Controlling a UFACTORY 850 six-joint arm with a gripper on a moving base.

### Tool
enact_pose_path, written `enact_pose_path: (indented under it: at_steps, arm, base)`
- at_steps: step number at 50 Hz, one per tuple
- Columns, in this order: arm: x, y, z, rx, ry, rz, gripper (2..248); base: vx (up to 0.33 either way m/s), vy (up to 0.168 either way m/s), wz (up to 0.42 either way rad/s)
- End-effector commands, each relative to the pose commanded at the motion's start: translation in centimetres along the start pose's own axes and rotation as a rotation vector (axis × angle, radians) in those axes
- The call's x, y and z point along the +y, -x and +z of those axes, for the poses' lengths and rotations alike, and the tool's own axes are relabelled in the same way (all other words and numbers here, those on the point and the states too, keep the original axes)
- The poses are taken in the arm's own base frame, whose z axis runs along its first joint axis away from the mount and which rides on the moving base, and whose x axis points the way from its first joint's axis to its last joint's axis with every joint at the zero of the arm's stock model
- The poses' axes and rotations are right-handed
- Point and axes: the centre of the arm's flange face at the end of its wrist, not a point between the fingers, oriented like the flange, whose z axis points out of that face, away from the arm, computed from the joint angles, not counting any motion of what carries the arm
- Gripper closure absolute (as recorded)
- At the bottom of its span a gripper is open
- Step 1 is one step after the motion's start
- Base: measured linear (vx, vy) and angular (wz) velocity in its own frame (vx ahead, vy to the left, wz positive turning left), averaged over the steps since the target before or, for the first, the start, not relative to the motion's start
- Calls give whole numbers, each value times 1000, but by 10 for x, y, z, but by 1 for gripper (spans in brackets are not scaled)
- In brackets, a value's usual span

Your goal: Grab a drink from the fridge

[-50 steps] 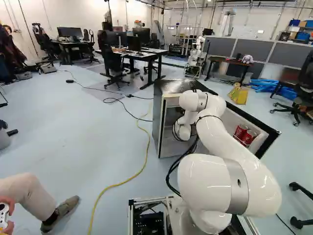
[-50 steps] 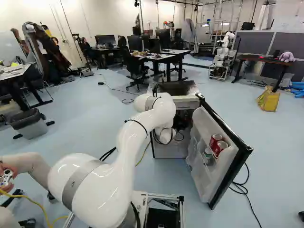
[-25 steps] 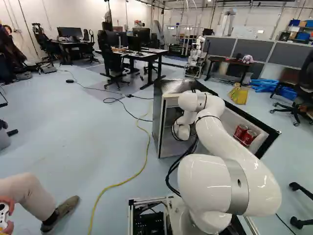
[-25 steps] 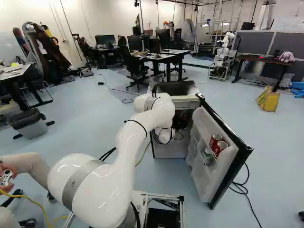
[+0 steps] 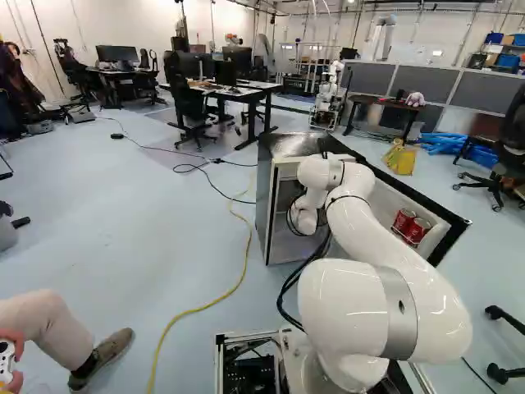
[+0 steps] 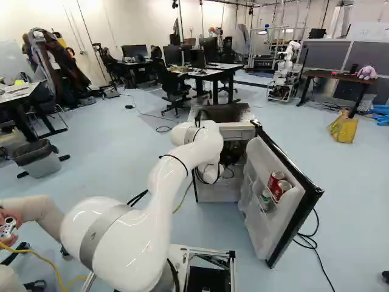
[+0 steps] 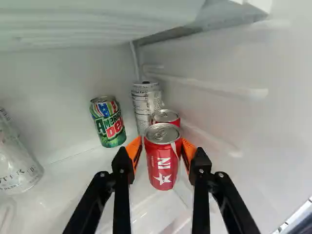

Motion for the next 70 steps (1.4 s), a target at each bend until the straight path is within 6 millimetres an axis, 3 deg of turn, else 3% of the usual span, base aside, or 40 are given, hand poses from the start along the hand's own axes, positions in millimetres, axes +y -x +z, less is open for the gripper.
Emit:
enact_pose_path:
  at_steps: [24, 25, 30, 31, 51, 70]
  arm:
    - [-2, 2, 5, 12, -3, 3, 119]
    - [-2, 2, 5, 12, -3, 3, 140]
    - [-2, 2, 5, 12, -3, 3, 140]
    - [-2, 2, 5, 12, -3, 3, 159]
    - [-2, 1, 3, 8, -3, 2, 159]
    - [0, -6, -17, -38, -3, -9, 159]
  base:
    - [0, 0, 0]
    - [0, 0, 0]
    - [0, 0, 0]
    - [0, 0, 0]
    - [0, 0, 0]
    - [0, 0, 0]
